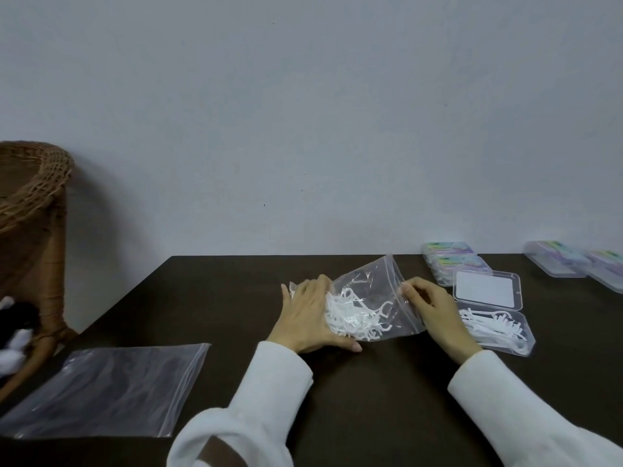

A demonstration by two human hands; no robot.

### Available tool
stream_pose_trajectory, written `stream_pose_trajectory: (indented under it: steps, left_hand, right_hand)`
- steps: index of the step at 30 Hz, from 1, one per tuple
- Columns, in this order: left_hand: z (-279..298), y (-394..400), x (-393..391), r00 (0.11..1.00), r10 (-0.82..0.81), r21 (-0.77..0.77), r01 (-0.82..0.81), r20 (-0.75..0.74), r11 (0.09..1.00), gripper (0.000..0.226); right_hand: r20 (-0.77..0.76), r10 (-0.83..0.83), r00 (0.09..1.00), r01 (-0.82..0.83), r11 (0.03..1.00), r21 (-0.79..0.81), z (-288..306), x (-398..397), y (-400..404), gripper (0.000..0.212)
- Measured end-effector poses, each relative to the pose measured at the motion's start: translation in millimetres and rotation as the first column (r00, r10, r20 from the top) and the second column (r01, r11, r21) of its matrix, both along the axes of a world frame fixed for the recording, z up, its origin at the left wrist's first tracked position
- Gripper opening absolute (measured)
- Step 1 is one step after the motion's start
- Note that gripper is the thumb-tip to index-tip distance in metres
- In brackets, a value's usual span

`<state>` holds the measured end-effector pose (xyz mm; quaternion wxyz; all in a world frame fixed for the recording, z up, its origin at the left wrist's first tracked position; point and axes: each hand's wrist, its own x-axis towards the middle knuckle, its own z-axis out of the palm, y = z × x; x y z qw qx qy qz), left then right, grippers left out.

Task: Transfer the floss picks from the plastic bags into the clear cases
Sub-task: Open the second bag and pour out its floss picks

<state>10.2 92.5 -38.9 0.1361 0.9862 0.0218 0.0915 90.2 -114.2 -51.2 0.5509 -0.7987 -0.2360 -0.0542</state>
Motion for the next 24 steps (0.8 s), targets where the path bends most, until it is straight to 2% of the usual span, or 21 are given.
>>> stream_pose_trajectory:
  steps: [2,4,6,9,11,16,19,22,24]
  left_hand:
    - [2.2,0.7,-1.5,1.000,-0.031,-0.042,0.031,0.000,0.999,0.091]
    - [2.7,0.0,-2.6,0.997,-0.040,-0.041,0.043,0.072,0.998,0.084]
    - [-0.8,0.2,-2.0,0.981,-0.009,0.014,0.007,0.194,1.000,0.079]
    - [-5.3,-0.5,-0.9,0.930,0.017,0.115,-0.063,0.368,0.991,0.065]
    - [-5.1,-0.5,-2.0,0.915,0.032,0.138,-0.095,0.403,0.986,0.055]
    - [-6.1,0.7,-3.1,0.930,0.014,0.124,-0.064,0.368,0.990,0.056]
    - [-6.9,0.6,-1.1,0.911,0.008,0.094,-0.052,0.413,0.994,0.058]
    - [-7.1,2.4,0.3,0.883,-0.004,0.111,-0.054,0.469,0.992,0.059]
    - [-9.4,5.1,1.0,0.851,-0.015,0.146,-0.072,0.524,0.987,0.061]
  right_hand:
    - [0.109,-0.047,0.993,0.053,0.997,-0.050,-2.0,2.7,-2.2,0.015]
    - [0.107,-0.063,0.992,0.064,0.998,-0.004,-3.8,1.4,-1.8,0.007]
    - [0.134,-0.072,0.988,0.070,0.997,0.021,-4.7,-1.2,-0.2,0.016]
    - [0.391,-0.078,0.917,0.146,0.978,-0.146,-5.0,-6.3,4.7,0.016]
    - [0.453,-0.045,0.891,0.148,0.970,-0.195,-4.1,-9.5,9.3,0.014]
    - [0.369,0.055,0.928,0.001,0.989,-0.149,-0.2,-15.3,14.5,0.020]
    - [0.329,0.085,0.941,-0.037,0.988,-0.151,1.9,-17.7,13.5,0.028]
    - [0.218,0.174,0.960,-0.128,0.969,-0.209,3.0,-21.2,12.2,0.039]
    - [0.182,0.168,0.969,-0.110,0.950,-0.293,2.0,-20.9,11.8,0.038]
